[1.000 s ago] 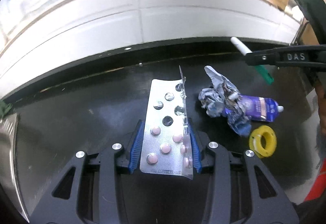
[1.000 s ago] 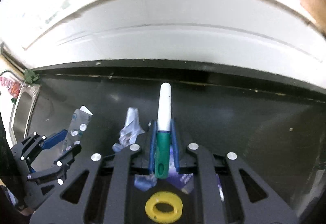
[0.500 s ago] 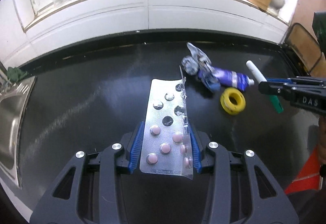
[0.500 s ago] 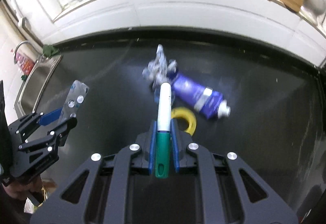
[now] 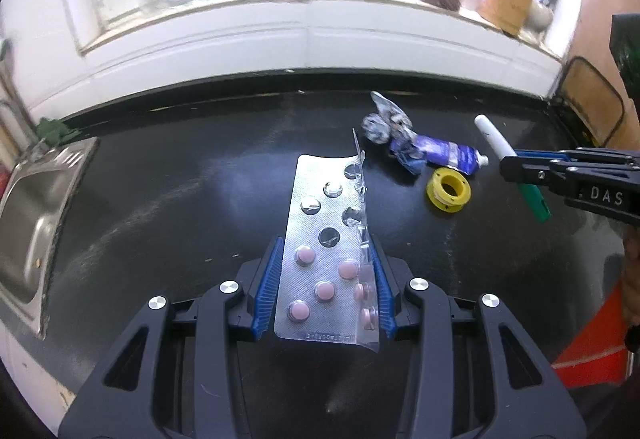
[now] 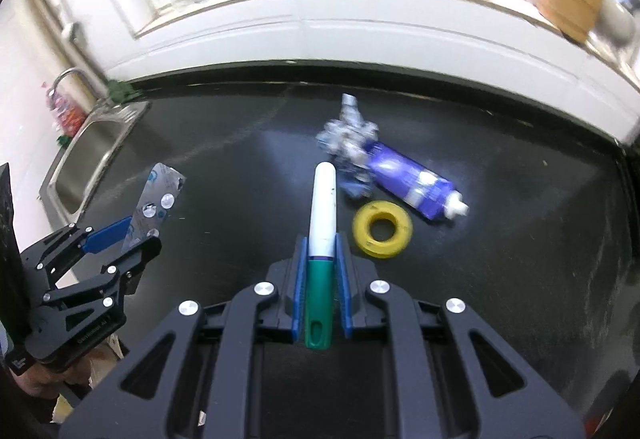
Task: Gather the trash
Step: 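Carry the blister pack with the left gripper while the right gripper carries the marker to the bin, then open the left gripper over the bin while the right gripper releases the marker into it, then move both open grippers back up to the counter, then grasp crumpled foil with the left gripper while the right gripper grasps crumpled paper, then carry the foil with the left gripper while the right gripper carries the paper to the bin, then open the left gripper over the bin while the right gripper releases the paper into it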
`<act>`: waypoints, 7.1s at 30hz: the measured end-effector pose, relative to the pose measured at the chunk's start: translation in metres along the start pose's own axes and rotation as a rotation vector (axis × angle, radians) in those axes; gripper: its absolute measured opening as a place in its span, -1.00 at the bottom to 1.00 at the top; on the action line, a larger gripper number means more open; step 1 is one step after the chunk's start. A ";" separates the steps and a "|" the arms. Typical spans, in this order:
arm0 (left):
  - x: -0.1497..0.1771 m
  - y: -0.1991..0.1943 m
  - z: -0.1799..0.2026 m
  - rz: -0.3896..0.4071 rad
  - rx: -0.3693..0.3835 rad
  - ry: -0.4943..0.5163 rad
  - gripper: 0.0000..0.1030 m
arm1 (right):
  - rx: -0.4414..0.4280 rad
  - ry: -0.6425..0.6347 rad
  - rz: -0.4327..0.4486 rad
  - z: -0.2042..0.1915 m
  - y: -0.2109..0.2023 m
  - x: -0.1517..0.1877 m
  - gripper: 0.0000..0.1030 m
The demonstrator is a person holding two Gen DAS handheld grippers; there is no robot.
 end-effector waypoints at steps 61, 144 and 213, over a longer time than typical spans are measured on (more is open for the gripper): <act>0.347 -0.160 -0.302 -0.090 -0.481 -0.859 0.34 | -0.557 -0.822 -0.367 -0.505 0.090 0.144 0.05; -0.130 0.218 0.073 -0.119 0.223 0.238 -0.25 | -0.113 0.041 -0.091 0.121 0.128 -0.091 -0.44; 0.323 -0.162 -0.303 -0.058 -0.462 -0.715 -0.24 | -0.616 -0.793 -0.450 -0.496 0.108 0.153 -0.44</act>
Point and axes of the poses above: each gripper's, at about its wrist camera, not at the fingertips, and y roughly the way its jaws point, z to its right, x to its underside, the point moved 3 cm from there along y, roughly the way its jaws point, and after that the axes turned 2 degrees about -y, right-handed, at the moved point
